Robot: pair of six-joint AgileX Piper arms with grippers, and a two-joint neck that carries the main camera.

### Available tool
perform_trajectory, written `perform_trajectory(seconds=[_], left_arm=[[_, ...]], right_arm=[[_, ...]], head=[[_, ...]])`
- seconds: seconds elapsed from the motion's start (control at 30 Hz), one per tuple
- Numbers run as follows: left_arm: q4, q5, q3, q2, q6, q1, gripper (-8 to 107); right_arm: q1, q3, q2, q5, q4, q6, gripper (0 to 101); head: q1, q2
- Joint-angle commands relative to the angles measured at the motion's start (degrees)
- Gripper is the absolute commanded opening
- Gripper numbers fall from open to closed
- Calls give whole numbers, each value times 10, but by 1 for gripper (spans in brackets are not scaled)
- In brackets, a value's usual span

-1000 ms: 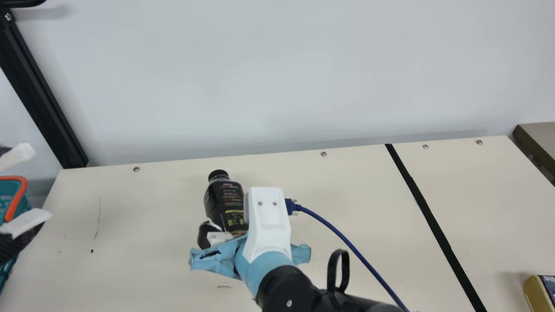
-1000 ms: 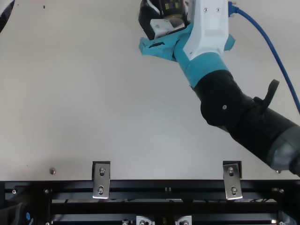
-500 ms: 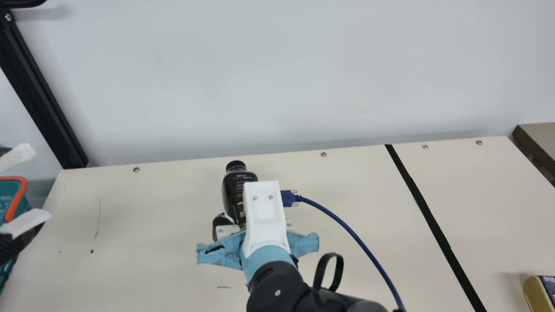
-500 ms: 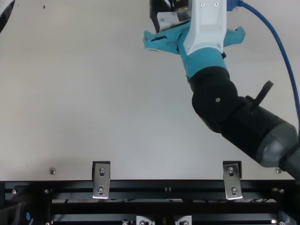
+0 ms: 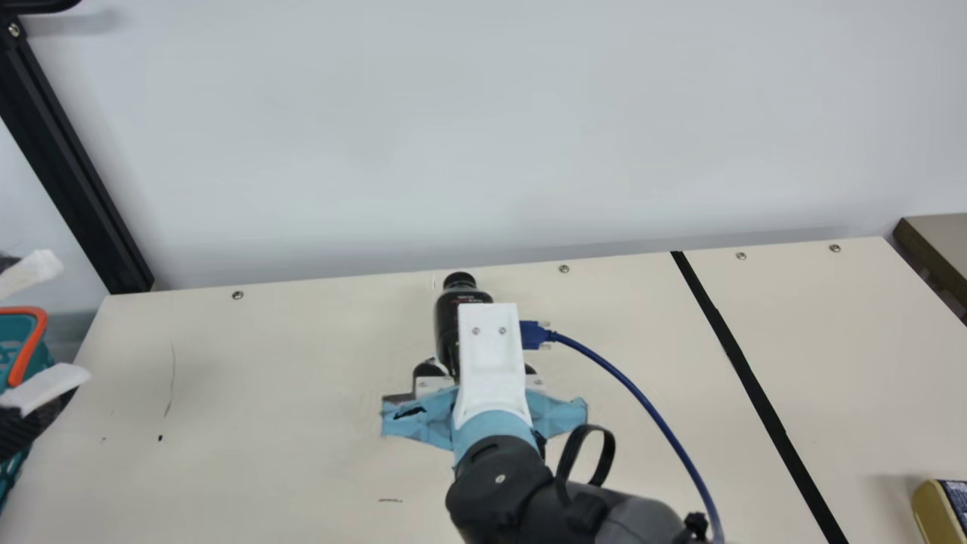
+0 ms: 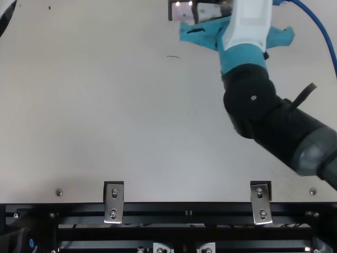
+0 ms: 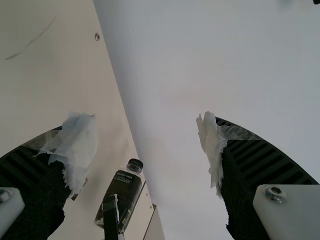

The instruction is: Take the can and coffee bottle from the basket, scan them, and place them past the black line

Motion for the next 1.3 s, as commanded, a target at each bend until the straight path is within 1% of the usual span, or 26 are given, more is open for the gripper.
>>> perform_trajectory(seconds=[0.0,0.27,0.37,0.5,0.57,0.7,0.9,1.0,1.1,1.27], left_arm=[[0,0,0,0,0,0,90],[0,0,0,0,0,0,90],[0,0,0,0,0,0,90],[0,0,0,0,0,0,90],[0,0,0,0,0,0,90],[0,0,0,0,0,0,90],[0,0,0,0,0,0,90],[0,0,0,0,0,0,90],[0,0,0,0,0,0,90],[0,0,0,0,0,0,90]], right_arm=[[-9,6,-3,-1,-1,2,0],[-51,40,-23,7,-19,19,0],[-70,53,-32,12,-37,26,0],[-97,71,-47,30,-74,29,0],[-111,80,-54,44,-100,25,0],[-145,96,-69,72,-167,13,0],[-194,111,-77,91,-276,-16,0],[-215,117,-75,88,-328,-27,0],[-234,123,-71,78,-374,-33,0],[-266,136,-58,45,-439,-35,0]], head=[[-21,-8],[-21,-8],[-21,-8],[-21,-8],[-21,-8],[-21,-8],[-21,-8],[-21,-8],[-21,-8],[-21,-8]])
